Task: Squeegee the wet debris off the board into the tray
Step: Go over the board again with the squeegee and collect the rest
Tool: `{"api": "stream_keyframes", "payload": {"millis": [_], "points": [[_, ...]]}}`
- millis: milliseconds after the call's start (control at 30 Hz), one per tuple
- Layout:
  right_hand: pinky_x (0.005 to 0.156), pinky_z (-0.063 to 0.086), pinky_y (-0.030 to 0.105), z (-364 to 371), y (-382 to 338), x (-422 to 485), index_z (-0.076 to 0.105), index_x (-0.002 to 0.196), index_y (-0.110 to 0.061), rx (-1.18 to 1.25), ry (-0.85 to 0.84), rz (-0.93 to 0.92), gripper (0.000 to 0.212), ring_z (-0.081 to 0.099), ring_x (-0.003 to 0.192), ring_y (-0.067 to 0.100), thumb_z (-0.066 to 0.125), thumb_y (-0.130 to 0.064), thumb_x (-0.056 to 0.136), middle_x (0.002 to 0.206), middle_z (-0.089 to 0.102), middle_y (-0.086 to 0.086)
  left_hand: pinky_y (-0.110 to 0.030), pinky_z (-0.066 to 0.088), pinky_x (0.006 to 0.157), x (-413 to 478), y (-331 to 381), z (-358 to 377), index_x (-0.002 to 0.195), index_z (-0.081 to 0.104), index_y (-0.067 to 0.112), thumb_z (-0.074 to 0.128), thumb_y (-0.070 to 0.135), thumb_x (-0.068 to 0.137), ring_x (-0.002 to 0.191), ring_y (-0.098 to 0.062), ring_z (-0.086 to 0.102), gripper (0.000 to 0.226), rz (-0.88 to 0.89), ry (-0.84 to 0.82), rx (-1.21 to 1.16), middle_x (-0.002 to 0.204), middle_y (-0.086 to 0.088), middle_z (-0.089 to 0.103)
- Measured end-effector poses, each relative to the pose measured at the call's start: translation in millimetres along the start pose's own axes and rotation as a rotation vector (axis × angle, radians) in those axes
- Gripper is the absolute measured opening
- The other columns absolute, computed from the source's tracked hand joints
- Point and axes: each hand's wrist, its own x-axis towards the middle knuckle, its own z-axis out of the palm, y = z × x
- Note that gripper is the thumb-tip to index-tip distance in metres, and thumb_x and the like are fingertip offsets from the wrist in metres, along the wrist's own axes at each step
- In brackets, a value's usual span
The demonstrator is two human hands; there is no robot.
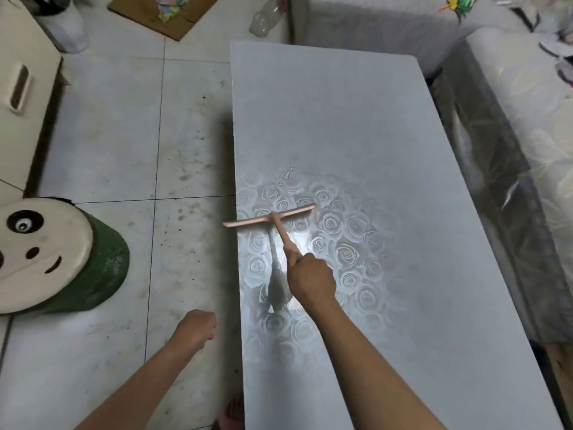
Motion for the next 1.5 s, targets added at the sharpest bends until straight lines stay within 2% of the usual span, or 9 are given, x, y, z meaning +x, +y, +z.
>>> {"api": "stream_keyframes", "payload": {"millis": [200, 333, 433, 567, 800, 900, 1100, 1333, 1500], "points": [[0.073, 0.037, 0.034, -3, 77, -79, 0.048, 0.086, -0.013, 0.156, -0.082, 0.061, 0.049, 0.059, 0.098, 0.033, 0.026, -0.055, 0.098, 0.099, 0.064, 0.014, -0.029, 0.035, 0.069, -24, -3, -2, 0.070, 0.052, 0.011, 0.052, 0.019, 0.085, 0.077, -0.025, 0.052, 0.018, 0.090, 0.017, 0.000, 0.088, -0.009, 0.063], [0.077, 0.043, 0.034, -19, 162, -115, 0.046, 0.079, -0.014, 0.198, -0.099, 0.121, 0.044, 0.062, 0.094, 0.033, 0.031, -0.050, 0.099, 0.093, 0.067, 0.015, -0.030, 0.042, 0.074, -59, -2, 16, 0.081, 0.067, 0.013, 0.048, 0.029, 0.095, 0.091, -0.028, 0.065, 0.028, 0.180, 0.063, 0.059, 0.096, -0.009, 0.071], [0.076, 0.047, 0.036, -30, 234, -132, 0.044, 0.074, -0.014, 0.256, -0.082, 0.176, 0.041, 0.063, 0.087, 0.036, 0.034, -0.044, 0.100, 0.089, 0.067, 0.018, -0.032, 0.046, 0.080, -79, -4, 38, 0.078, 0.065, 0.016, 0.044, 0.031, 0.097, 0.091, -0.027, 0.067, 0.032, 0.296, 0.108, 0.250, 0.094, -0.004, 0.071], [0.071, 0.044, 0.037, -41, 310, -135, 0.045, 0.073, -0.014, 0.249, -0.058, 0.182, 0.040, 0.061, 0.083, 0.033, 0.039, -0.044, 0.099, 0.076, 0.063, 0.009, -0.036, 0.048, 0.092, -85, -4, 59, 0.099, 0.070, 0.013, 0.042, 0.033, 0.100, 0.092, -0.023, 0.066, 0.035, 0.392, 0.164, 0.360, 0.100, -0.002, 0.072], [0.062, 0.041, 0.037, -40, 393, -129, 0.047, 0.073, -0.014, 0.234, -0.012, 0.209, 0.045, 0.055, 0.067, 0.025, 0.042, -0.053, 0.094, 0.063, 0.058, 0.001, -0.034, 0.044, 0.081, -67, 19, 99, 0.092, 0.066, 0.011, 0.021, 0.048, 0.101, 0.102, -0.030, 0.062, 0.059, 0.444, 0.258, 0.794, 0.103, -0.010, 0.068], [0.057, 0.039, 0.033, -32, 406, -122, 0.046, 0.069, -0.016, 0.313, 0.021, 0.220, 0.045, 0.054, 0.061, 0.020, 0.047, -0.054, 0.091, 0.056, 0.053, 0.000, -0.035, 0.038, 0.098, -49, 39, 110, 0.127, 0.049, 0.002, 0.024, 0.035, 0.103, 0.124, -0.034, 0.048, 0.048, 0.452, 0.214, 0.913, 0.137, -0.018, 0.049], [0.053, 0.035, 0.030, -15, 374, -73, 0.040, 0.066, -0.030, 0.263, -0.010, 0.174, 0.040, 0.050, 0.056, 0.017, 0.041, -0.064, 0.087, 0.053, 0.048, -0.002, -0.040, 0.026, 0.114, 7, 89, 102, 0.148, 0.012, -0.001, 0.034, 0.036, 0.100, 0.145, -0.031, 0.017, 0.064, 0.568, 0.240, 1.120, 0.159, -0.016, -0.001], [0.061, 0.039, 0.035, -58, 237, 53, 0.039, 0.078, -0.028, -0.099, -0.098, -0.177, 0.040, 0.054, 0.072, 0.022, 0.033, -0.065, 0.090, 0.073, 0.058, -0.003, -0.039, 0.018, 0.118, 50, 134, 61, 0.150, 0.012, 0.005, 0.032, 0.038, 0.100, 0.148, -0.025, 0.002, 0.063, 0.636, 0.282, 1.319, 0.160, -0.013, -0.005], [0.062, 0.042, 0.033, -118, 258, 70, 0.041, 0.075, -0.031, -0.204, -0.055, -0.093, 0.050, 0.055, 0.067, 0.017, 0.021, -0.076, 0.081, 0.058, 0.050, -0.009, -0.039, 0.021, 0.117, 74, 159, 19, 0.151, 0.007, 0.003, 0.034, 0.034, 0.100, 0.147, -0.030, 0.008, 0.065, 0.539, 0.271, 1.129, 0.159, -0.018, -0.004]]}}
